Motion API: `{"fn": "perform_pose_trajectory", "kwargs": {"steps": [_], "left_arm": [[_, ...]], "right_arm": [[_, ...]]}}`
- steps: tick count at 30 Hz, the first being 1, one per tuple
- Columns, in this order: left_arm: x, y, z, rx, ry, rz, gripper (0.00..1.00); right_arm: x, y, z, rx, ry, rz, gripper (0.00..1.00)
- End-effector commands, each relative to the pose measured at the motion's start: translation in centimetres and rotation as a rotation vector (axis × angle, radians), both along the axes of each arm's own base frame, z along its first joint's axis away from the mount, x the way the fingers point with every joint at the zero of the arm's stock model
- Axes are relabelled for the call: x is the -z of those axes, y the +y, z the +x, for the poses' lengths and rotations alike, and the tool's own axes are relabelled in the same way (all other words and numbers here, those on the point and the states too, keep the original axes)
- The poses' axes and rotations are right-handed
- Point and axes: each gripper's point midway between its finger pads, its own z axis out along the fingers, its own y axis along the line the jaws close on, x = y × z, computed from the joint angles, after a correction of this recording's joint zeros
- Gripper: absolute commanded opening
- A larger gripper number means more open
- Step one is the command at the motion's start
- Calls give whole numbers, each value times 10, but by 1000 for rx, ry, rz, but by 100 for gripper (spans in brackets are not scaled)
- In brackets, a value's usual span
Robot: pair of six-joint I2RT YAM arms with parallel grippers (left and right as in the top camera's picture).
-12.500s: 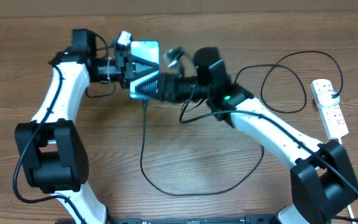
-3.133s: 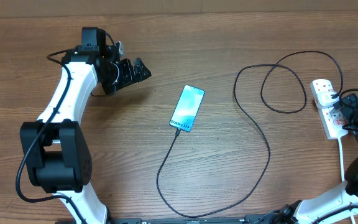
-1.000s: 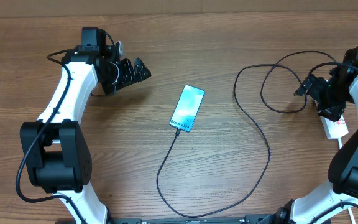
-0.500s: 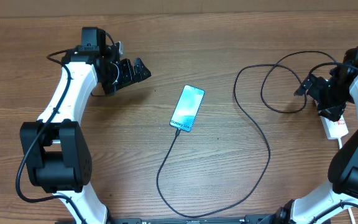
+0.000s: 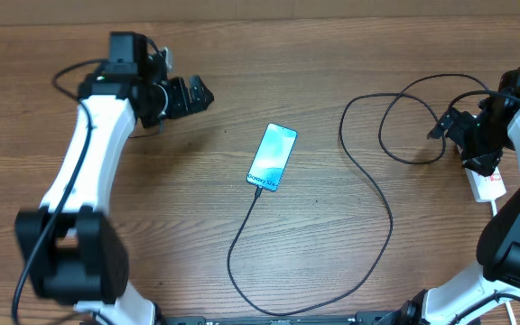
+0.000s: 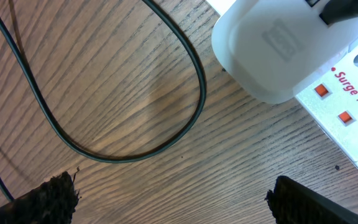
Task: Plug charger to phone and switch on socket
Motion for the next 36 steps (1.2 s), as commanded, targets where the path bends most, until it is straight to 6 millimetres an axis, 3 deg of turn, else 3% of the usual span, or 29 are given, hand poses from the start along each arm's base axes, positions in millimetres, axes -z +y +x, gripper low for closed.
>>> {"fn": "perform_pose_trajectory", "kwargs": {"steps": [1,5,8,12,16,19,24,29,36], "left_arm": [[-63,0,-13,-5,-152,3,100],[-118,3,-33,-9,-294,15,99],[-151,28,-54,-95,-381,134,100],[-159,44,-85,-134,-363,213,100],[-136,61,-112,-169,-236,307,100],[-119,66,-116,-178,-188,336,100],[-83,59,-100,-163,-215,304,100],[-55,42,-78,-124,-375,210,100],[-17,33,-78,-107,-540,159,100]], "right_arm": [[-10,-1,3,-4,-29,-14,100],[-10,-1,3,-4,-29,-14,100],[-10,-1,3,-4,-29,-14,100],[-10,-1,3,-4,-29,-14,100],[-10,-1,3,-4,-29,-14,100],[-10,-1,3,-4,-29,-14,100],[-10,-1,3,-4,-29,-14,100],[-10,-1,3,-4,-29,-14,100],[-10,-1,3,-4,-29,-14,100]]}}
